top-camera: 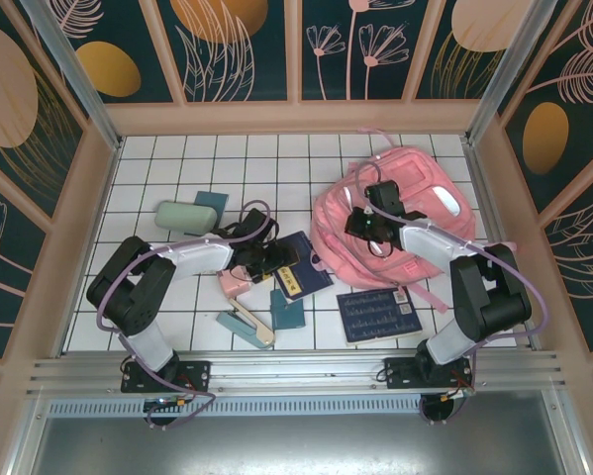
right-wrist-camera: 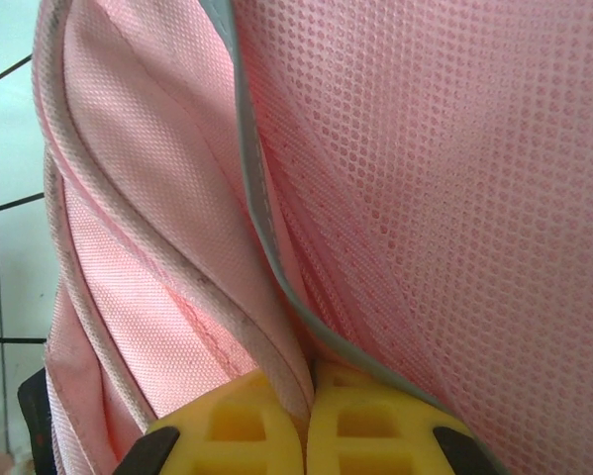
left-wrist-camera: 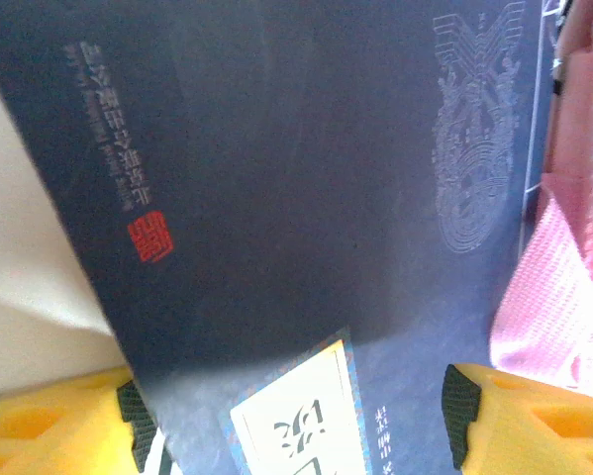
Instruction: Pack books, pencil case, and school supplies into a backpack
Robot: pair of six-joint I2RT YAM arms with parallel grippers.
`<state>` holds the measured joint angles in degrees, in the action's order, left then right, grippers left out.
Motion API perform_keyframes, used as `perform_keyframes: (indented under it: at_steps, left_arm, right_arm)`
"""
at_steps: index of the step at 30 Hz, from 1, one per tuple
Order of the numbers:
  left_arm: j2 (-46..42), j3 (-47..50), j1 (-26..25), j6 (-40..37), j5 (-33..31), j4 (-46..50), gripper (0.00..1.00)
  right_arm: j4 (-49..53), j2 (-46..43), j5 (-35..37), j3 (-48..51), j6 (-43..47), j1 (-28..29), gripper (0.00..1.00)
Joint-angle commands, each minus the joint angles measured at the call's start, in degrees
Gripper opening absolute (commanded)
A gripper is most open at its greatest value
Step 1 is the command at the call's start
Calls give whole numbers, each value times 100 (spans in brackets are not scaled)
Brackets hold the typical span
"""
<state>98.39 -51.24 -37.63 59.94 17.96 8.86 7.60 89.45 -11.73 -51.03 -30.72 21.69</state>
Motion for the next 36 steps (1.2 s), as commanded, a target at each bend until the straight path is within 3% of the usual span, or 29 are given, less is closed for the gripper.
perform_keyframes:
  at_steps: [1, 8, 16, 20, 24, 29, 32, 36]
  left_arm:
    - [177, 282, -52, 197, 583, -1293, 74]
    - [-167, 536, -18, 384, 604, -2113, 67]
    - [-818, 902, -19, 518, 383, -2758, 49]
    - [-580, 928, -18, 570, 514, -2951, 40]
    - [-138, 818, -23, 649, 773, -3084, 40]
    - [-166, 681, -17, 534, 695, -2860, 49]
    - [-338, 591, -16, 322, 454, -2415, 34]
    - [-504, 454, 8, 18, 4, -1683, 0]
  right_arm:
    - [-109, 46, -576, 220, -451, 33, 0]
    - [-301, 68, -726, 351, -635, 28, 0]
    - [-361, -52, -802, 346, -698, -88, 0]
    - [-366, -62, -864, 266, -707, -113, 0]
    - [-308, -47, -893, 160, -707, -115, 0]
    - [-146, -82, -804, 15, -647, -121, 0]
    - [63, -143, -649, -152, -565, -114, 0]
    - [467, -277, -406, -498, -349, -171, 0]
